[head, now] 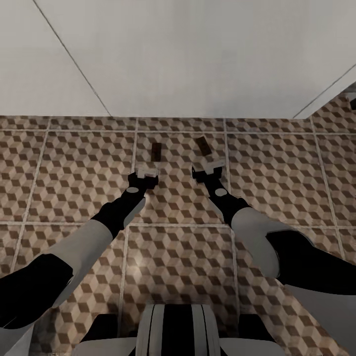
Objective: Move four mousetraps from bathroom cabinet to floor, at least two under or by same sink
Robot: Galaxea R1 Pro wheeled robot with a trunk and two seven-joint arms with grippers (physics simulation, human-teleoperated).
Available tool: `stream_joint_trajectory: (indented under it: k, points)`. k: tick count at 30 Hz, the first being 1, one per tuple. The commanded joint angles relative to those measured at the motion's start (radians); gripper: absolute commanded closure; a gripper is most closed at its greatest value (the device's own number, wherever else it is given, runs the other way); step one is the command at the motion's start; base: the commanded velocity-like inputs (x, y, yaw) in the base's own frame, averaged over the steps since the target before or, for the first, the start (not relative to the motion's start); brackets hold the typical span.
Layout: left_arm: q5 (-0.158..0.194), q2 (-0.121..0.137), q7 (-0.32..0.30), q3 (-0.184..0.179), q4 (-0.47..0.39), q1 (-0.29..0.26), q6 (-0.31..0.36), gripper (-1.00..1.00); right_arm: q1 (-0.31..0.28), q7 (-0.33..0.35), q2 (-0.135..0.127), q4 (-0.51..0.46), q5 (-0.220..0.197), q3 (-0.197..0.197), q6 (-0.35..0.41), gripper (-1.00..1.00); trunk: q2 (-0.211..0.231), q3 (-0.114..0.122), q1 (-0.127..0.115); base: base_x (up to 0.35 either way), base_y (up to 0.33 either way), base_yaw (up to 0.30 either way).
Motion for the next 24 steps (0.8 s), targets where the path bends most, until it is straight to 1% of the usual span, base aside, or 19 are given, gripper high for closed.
stream_joint_trajectory:
  k: [1, 17, 24]
  points:
    - [0.008, 0.001, 0.009, -0.007, -0.002, -0.001, 0.004, -1.0, -0.001, -0.01, 0.0, 0.001, 0.007, 0.005, -0.001, -1.0, 0.0, 0.0, -0.001, -0.331, 0.0, 0.0]
    - [0.008, -0.001, 0.009, -0.007, -0.002, -0.001, 0.004, -1.0, -0.001, -0.01, 0.0, 0.001, 0.008, 0.005, -0.001, -1.0, 0.0, 0.0, -0.001, -0.335, 0.0, 0.0]
    - [0.008, -0.008, 0.009, -0.007, -0.003, -0.001, 0.004, -1.0, -0.001, -0.01, 0.0, 0.001, 0.009, 0.005, -0.001, -1.0, 0.0, 0.0, -0.001, -0.337, 0.0, 0.0]
